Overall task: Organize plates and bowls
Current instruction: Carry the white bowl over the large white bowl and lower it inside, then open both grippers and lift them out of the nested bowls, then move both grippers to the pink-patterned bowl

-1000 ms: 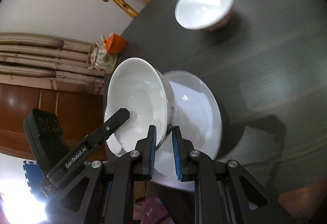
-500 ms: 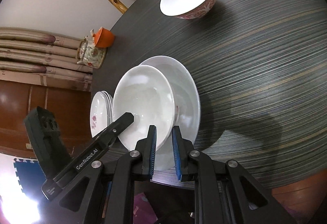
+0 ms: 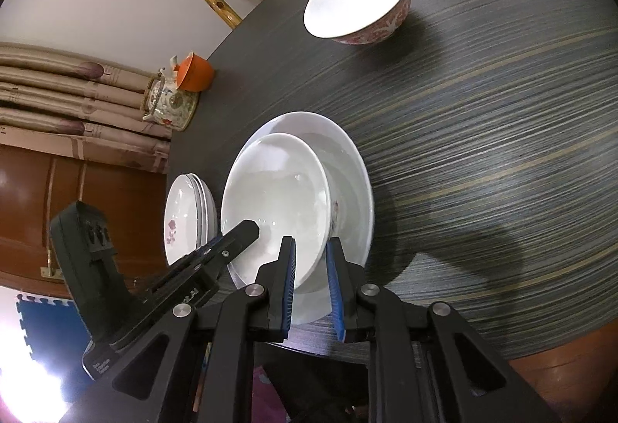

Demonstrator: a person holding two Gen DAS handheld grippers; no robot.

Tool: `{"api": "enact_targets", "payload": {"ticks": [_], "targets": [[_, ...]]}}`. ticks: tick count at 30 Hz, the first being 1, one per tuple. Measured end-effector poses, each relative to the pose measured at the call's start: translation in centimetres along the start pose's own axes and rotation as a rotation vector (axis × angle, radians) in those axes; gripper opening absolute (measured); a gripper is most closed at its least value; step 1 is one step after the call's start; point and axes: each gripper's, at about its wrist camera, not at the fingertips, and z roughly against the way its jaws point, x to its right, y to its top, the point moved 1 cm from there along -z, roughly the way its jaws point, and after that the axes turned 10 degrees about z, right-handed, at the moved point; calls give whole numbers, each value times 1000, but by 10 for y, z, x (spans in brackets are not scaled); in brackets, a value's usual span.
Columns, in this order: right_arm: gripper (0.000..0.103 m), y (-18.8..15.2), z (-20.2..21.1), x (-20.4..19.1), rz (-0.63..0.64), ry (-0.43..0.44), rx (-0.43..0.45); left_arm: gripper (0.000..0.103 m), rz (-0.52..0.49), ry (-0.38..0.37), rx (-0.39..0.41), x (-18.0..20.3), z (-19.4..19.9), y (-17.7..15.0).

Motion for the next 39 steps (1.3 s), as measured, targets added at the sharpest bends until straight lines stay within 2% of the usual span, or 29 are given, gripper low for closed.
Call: {"api": "enact_targets", "payload": {"ticks": [7, 12, 22, 31, 39], "targets": [[18, -2, 10, 2, -12, 7, 26, 36, -18, 6, 18, 0, 11, -2], [18, -3, 23, 10, -33, 45, 57, 38, -36, 27, 44, -3, 23, -5], [22, -9, 47, 39, -76, 52, 117, 38, -88, 58, 107, 11, 42, 13], [28, -2, 59, 53, -107, 61, 154, 40, -152, 105, 128, 34, 38, 28], [35, 15, 61, 64, -119, 74, 159, 40, -184, 131, 108, 53, 17, 45]]}}
